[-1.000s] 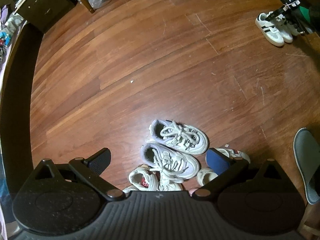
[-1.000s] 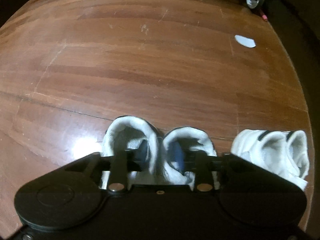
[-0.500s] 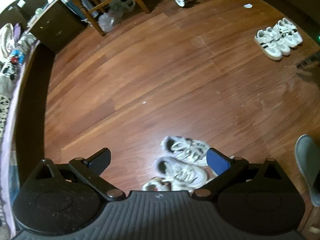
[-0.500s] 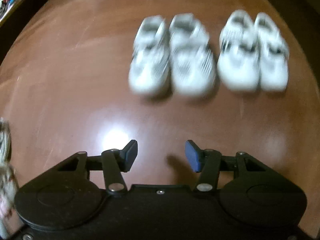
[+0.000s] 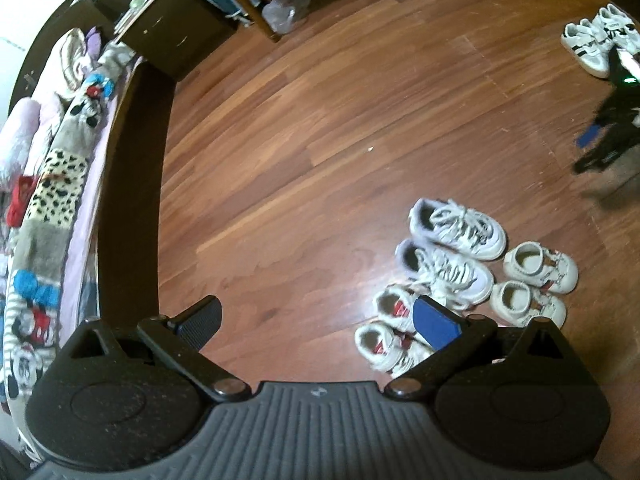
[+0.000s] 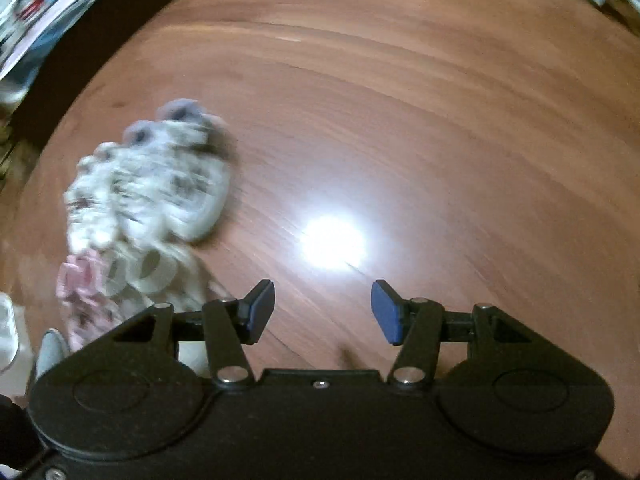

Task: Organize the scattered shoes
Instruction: 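Grasp a pair of white lavender-lined sneakers with the right tool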

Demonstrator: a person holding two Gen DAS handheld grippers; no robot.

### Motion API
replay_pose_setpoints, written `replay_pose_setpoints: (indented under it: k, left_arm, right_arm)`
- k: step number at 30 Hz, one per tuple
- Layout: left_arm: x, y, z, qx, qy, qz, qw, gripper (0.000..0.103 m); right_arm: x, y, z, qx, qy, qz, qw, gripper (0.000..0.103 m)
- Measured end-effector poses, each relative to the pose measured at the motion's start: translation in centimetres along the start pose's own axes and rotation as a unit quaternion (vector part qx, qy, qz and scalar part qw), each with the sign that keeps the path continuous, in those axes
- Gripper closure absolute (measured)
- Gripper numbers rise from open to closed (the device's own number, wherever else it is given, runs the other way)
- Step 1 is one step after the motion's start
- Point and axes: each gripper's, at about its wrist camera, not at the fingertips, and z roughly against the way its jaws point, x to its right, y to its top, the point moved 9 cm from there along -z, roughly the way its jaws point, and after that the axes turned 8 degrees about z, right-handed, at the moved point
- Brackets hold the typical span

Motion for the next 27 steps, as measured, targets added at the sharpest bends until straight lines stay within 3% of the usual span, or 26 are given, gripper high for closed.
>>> replay_pose_setpoints:
  k: [6,11,17,27]
  left_arm:
    - [-2.4,-1.9,0.7,0.002,0.000,0.023,0.9997,0.001]
    - [-3.4,-2.6,1.1,0.010,-0.009,0.038,0.9992,0.001]
    - [-3.9,-4.3,1.1,0.007,-0.022,0.042,0.9989,0.001]
    - [-4.0,-5.9,1.0,0.002,-0.033,0.051,0.9981,0.001]
  right_arm:
    - [-8.1,10.1,-4.6,0.003,0.035,0.086,0.996,0.048]
    - [-11.6,13.9,-8.0,-0.007,0.034,0.119,0.992,0.048]
    - [-12.3,14.9,-12.2,-0.047,0.013,0.137,0.989,0.047]
    - [-11.7,14.9,-16.0,-0.069,-0.007,0.119,0.990,0.046]
